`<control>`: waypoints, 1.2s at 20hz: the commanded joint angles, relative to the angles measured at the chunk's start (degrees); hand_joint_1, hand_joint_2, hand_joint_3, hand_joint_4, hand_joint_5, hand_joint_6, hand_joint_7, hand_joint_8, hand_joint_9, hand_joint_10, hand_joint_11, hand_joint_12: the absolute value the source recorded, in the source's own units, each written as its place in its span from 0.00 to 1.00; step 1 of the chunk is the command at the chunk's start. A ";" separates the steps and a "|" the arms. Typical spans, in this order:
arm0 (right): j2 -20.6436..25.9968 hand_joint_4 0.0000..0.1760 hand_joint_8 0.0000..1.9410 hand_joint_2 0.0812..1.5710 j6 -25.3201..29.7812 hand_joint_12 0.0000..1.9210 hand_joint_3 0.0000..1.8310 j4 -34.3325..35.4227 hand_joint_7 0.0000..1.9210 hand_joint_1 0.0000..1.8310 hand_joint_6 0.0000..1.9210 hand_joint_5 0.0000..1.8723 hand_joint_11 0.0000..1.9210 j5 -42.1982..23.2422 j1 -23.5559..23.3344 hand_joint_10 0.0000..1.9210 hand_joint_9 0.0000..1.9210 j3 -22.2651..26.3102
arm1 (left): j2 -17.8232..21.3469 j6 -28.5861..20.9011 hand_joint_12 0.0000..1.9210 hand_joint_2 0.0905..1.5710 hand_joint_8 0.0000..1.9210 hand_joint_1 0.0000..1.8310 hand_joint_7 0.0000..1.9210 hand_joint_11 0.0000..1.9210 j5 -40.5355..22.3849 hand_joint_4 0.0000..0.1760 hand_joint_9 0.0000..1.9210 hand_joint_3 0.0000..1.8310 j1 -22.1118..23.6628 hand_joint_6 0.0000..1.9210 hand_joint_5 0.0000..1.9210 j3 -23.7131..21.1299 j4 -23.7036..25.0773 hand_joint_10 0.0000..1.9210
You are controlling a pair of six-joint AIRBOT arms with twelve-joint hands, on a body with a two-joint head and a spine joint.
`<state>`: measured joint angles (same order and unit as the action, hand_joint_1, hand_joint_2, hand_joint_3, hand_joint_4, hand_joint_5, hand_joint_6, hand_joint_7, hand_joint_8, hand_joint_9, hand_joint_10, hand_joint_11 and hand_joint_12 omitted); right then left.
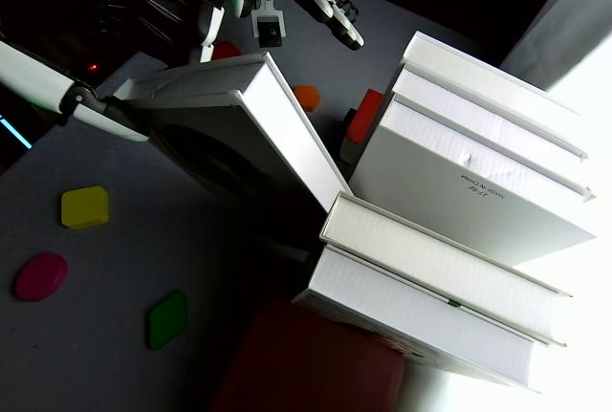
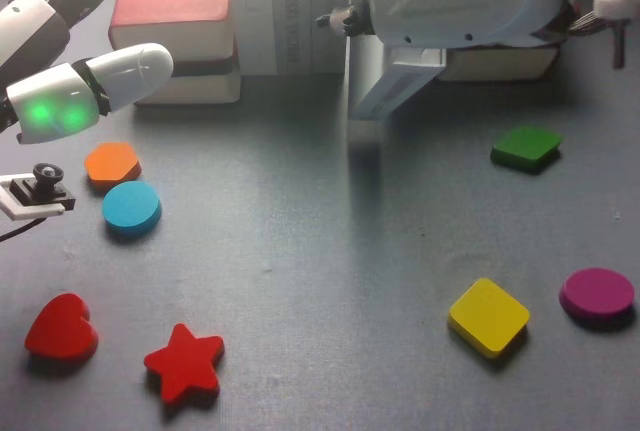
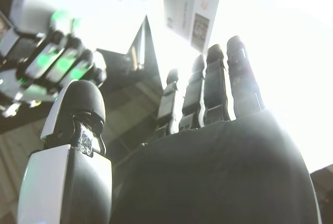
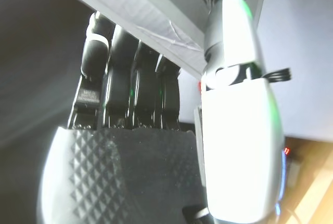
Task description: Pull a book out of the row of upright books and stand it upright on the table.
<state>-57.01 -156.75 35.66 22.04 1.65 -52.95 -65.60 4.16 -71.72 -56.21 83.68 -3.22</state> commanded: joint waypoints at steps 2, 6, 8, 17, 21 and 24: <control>1.44 0.48 0.69 0.70 -1.89 1.00 0.00 2.80 0.32 0.58 0.52 0.53 0.00 -2.29 -1.56 0.85 0.12 0.60 | -0.30 -0.51 0.00 0.85 0.00 0.19 0.00 0.00 -7.26 0.46 0.00 0.00 0.20 0.00 0.02 0.21 -1.85 0.00; 4.01 0.84 0.62 0.70 -1.92 1.00 0.00 6.69 0.32 0.55 0.55 0.50 0.00 0.83 -3.37 0.78 0.03 1.58 | -0.30 -0.51 0.00 0.86 0.00 0.14 0.00 0.00 -7.30 0.41 0.00 0.00 0.13 0.00 0.00 0.17 -1.99 0.00; 4.74 0.45 0.57 0.71 -1.92 1.00 0.00 7.87 0.32 0.56 0.58 0.49 0.00 1.70 -4.03 0.79 0.04 1.79 | -0.30 -0.50 0.00 0.86 0.00 0.14 0.00 0.00 -7.36 0.43 0.00 0.00 0.08 0.00 0.00 0.19 -2.06 0.00; 6.83 0.00 0.63 0.71 -1.91 1.00 0.00 14.03 0.40 0.67 0.50 0.57 0.00 5.91 -6.75 0.85 0.06 1.82 | -0.30 -0.46 0.00 0.83 0.00 0.14 0.00 0.00 -7.49 0.50 0.00 0.00 0.08 0.00 0.00 0.28 -2.24 0.00; 4.82 0.00 0.63 0.71 -1.76 1.00 0.00 14.03 0.40 0.67 0.50 0.57 0.00 5.53 -6.64 0.85 0.06 -0.22 | -0.48 -0.35 0.00 0.84 0.00 0.15 0.00 0.00 -7.36 0.49 0.00 0.00 0.11 0.00 0.00 0.41 -2.35 0.00; 1.62 0.00 0.63 0.71 -0.95 1.00 0.00 13.92 0.40 0.67 0.50 0.57 0.00 5.59 -4.94 0.85 0.06 -2.73 | -0.54 -0.35 0.00 0.83 0.00 0.14 0.00 0.00 -7.38 0.50 0.00 0.00 0.10 0.00 0.00 0.48 -2.43 0.00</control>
<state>-55.70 -157.58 47.72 31.64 -2.66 -55.86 -65.98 4.23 -71.96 -56.55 83.88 -3.77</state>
